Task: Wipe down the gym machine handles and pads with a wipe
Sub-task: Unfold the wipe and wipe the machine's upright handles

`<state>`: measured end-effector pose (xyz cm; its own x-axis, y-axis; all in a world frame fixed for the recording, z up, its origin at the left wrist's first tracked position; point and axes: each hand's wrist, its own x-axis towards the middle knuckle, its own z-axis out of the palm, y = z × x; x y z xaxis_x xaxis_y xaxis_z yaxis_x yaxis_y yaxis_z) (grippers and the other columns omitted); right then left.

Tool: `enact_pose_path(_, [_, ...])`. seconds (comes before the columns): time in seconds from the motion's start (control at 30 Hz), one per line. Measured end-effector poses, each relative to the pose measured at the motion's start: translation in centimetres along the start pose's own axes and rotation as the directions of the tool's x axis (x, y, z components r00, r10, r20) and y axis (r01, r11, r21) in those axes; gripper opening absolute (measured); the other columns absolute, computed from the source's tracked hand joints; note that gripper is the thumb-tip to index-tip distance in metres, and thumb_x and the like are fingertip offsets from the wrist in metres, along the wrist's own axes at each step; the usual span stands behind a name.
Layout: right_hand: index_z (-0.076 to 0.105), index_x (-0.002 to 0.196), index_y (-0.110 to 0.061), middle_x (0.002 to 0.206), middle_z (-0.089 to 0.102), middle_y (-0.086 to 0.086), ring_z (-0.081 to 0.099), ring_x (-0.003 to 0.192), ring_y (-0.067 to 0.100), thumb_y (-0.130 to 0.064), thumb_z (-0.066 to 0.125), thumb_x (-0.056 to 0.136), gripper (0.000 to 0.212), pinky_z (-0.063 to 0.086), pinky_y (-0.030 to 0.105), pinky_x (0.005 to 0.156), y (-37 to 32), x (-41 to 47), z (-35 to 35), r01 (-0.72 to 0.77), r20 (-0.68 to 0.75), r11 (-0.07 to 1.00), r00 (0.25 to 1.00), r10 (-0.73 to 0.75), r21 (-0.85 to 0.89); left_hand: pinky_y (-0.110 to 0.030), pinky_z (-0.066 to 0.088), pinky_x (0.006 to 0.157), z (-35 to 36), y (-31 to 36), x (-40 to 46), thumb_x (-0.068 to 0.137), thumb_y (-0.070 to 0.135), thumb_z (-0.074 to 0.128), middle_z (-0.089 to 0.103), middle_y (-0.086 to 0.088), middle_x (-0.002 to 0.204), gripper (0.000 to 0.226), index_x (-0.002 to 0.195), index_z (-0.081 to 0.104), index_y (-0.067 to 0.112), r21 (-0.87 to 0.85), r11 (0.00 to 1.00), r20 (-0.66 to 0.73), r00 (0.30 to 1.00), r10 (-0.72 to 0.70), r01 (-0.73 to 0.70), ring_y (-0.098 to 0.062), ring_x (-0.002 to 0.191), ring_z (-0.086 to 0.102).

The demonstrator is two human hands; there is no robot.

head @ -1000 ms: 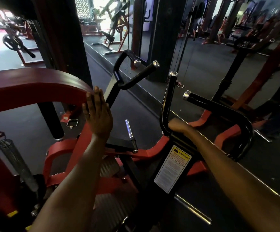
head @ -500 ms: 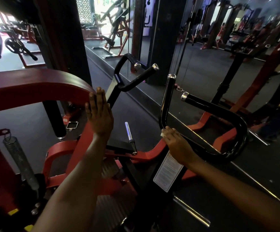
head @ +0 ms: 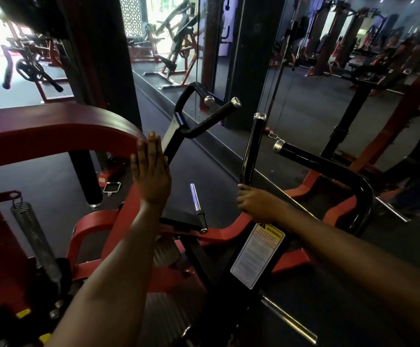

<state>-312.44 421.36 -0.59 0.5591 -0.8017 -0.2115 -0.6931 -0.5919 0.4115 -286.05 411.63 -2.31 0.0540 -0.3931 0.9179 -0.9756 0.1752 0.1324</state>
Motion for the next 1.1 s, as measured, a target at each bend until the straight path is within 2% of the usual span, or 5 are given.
enact_pose_path(0.13, [0.066, 0.079, -0.010, 0.093, 0.062, 0.002, 0.057, 0.093, 0.012, 0.002, 0.046, 0.087, 0.024, 0.043, 0.033, 0.100, -0.2, -3.4, 0.7, -0.066, -0.145, 0.815, 0.973, 0.181, 0.575, -0.037, -0.010, 0.120, -0.1, 0.1, 0.0, 0.098, 0.019, 0.052, -0.014, 0.004, 0.161, 0.056, 0.149, 0.032, 0.008, -0.014, 1.000, -0.005, 1.000, 0.001, -0.001, -0.018, 0.148, -0.013])
enact_pose_path(0.23, [0.063, 0.085, -0.008, 0.090, 0.062, 0.004, 0.059, 0.079, 0.007, 0.008, 0.044, 0.090, 0.025, 0.050, 0.017, 0.068, -0.3, -3.8, 0.3, -0.129, -0.166, 0.309, 0.623, 0.764, 0.942, -0.037, -0.009, 0.120, 0.0, 0.2, 0.1, 0.099, 0.019, 0.047, -0.013, 0.004, 0.161, 0.053, 0.149, 0.032, 0.008, -0.031, 0.999, 0.000, 1.000, -0.007, 0.007, -0.018, 0.148, -0.013])
enact_pose_path(0.3, [0.060, 0.100, -0.001, 0.093, 0.060, 0.008, 0.056, 0.074, 0.006, 0.005, 0.044, 0.094, 0.019, 0.047, 0.007, 0.056, 1.0, -2.5, -0.1, -0.066, 0.173, -0.160, 0.299, 0.939, 0.985, -0.037, -0.010, 0.120, 0.0, 0.3, 0.0, 0.100, 0.019, 0.045, -0.013, 0.004, 0.162, 0.053, 0.149, 0.031, 0.008, -0.037, 0.999, 0.000, 1.000, -0.018, 0.018, -0.019, 0.148, -0.013])
enact_pose_path(0.4, [0.051, 0.086, -0.003, 0.074, 0.054, 0.007, 0.052, 0.061, 0.013, -0.001, 0.039, 0.097, 0.016, 0.049, 0.016, 0.053, 3.9, 1.0, 1.4, 0.177, 0.700, -0.770, 0.330, 0.633, 0.613, -0.037, -0.011, 0.119, 0.2, 0.4, 0.0, 0.099, 0.019, 0.043, -0.012, 0.004, 0.162, 0.053, 0.149, 0.030, 0.006, -0.051, 0.998, 0.001, 1.000, -0.021, 0.022, -0.019, 0.148, -0.013])
enact_pose_path(1.1, [0.061, 0.087, -0.009, 0.071, 0.068, -0.003, 0.061, 0.070, 0.013, -0.014, 0.036, 0.095, 0.027, 0.047, 0.024, 0.069, 9.2, 7.3, -0.7, 0.563, 0.228, -0.492, 0.475, 0.850, 0.664, -0.038, -0.011, 0.119, 1.3, 0.4, -0.6, 0.103, 0.024, 0.033, -0.012, 0.004, 0.162, 0.054, 0.153, 0.013, 0.013, -0.030, 0.999, -0.040, 0.999, -0.035, 0.033, -0.019, 0.148, -0.014])
